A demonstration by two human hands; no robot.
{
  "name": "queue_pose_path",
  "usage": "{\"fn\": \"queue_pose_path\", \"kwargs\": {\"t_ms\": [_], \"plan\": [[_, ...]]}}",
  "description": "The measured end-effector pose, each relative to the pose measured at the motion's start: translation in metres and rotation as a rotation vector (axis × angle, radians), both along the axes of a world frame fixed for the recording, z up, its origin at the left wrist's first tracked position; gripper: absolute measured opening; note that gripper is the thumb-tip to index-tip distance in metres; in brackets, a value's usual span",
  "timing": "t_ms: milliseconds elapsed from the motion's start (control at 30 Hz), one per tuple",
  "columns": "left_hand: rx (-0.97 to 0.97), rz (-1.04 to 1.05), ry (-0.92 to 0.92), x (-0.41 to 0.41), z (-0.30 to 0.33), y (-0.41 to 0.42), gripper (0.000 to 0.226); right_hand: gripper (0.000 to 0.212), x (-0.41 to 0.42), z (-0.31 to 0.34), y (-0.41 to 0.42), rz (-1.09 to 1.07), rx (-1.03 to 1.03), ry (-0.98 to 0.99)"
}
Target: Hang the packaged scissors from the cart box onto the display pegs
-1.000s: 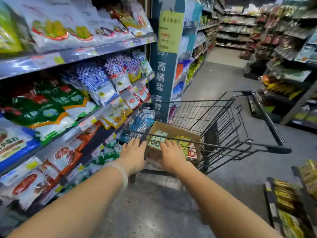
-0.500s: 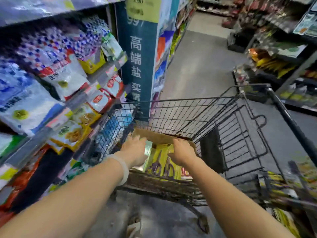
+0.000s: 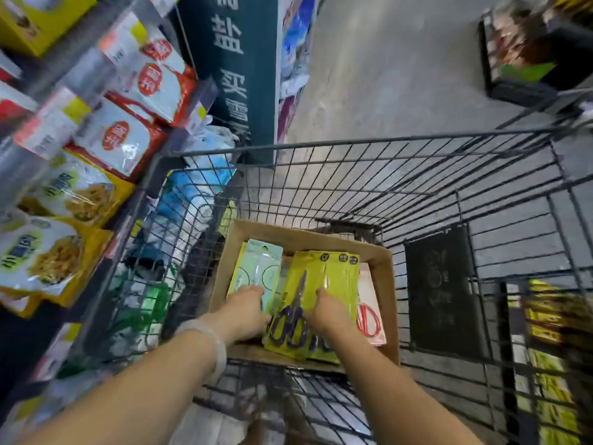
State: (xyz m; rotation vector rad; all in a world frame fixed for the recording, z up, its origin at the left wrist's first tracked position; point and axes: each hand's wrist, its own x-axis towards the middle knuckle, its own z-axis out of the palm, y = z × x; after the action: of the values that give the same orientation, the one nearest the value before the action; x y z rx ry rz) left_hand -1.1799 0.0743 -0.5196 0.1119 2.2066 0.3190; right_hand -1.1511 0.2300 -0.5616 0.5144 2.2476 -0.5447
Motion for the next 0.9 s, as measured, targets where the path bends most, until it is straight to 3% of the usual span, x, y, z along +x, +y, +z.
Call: {"fn": "queue_pose_path", "kwargs": {"t_ms": [100, 300, 500, 633, 767, 833, 900], "plan": [[0.026, 0.072, -0.056, -0.007, -0.023, 0.002, 0.046, 0.059, -0.009, -0.023, -0.002, -0.087, 0.048, 0.028], [0.062, 0.171, -0.085, -0.01, -0.044, 0.01, 0.05, 0.04, -0.022, -0.045, 0.007, -0.139, 0.097, 0.0], [0.079, 0.329, -0.139, -0.015, -0.041, 0.014, 0.048, 0.013, -0.019, -0.048, 0.014, -0.515, -0.204, -0.048], [0.116, 0.465, -0.144, -0.018, -0.037, 0.02, 0.052, 0.03, -0.012, -0.029, 0.031, -0.676, -0.478, -0.032], [0.253, 0.727, -0.176, -0.021, -0.04, 0.024, 0.04, 0.013, -0.014, -0.008, 0.039, -0.78, -0.813, -0.057], [0.31, 0.893, -0.184, -0.023, -0.043, 0.018, 0.025, 0.024, -0.016, -0.008, 0.038, -0.788, -0.828, -0.052], [0.339, 0.958, -0.225, -0.023, -0.047, 0.013, 0.012, 0.023, -0.016, -0.012, 0.033, -0.728, -0.716, -0.015]]}}
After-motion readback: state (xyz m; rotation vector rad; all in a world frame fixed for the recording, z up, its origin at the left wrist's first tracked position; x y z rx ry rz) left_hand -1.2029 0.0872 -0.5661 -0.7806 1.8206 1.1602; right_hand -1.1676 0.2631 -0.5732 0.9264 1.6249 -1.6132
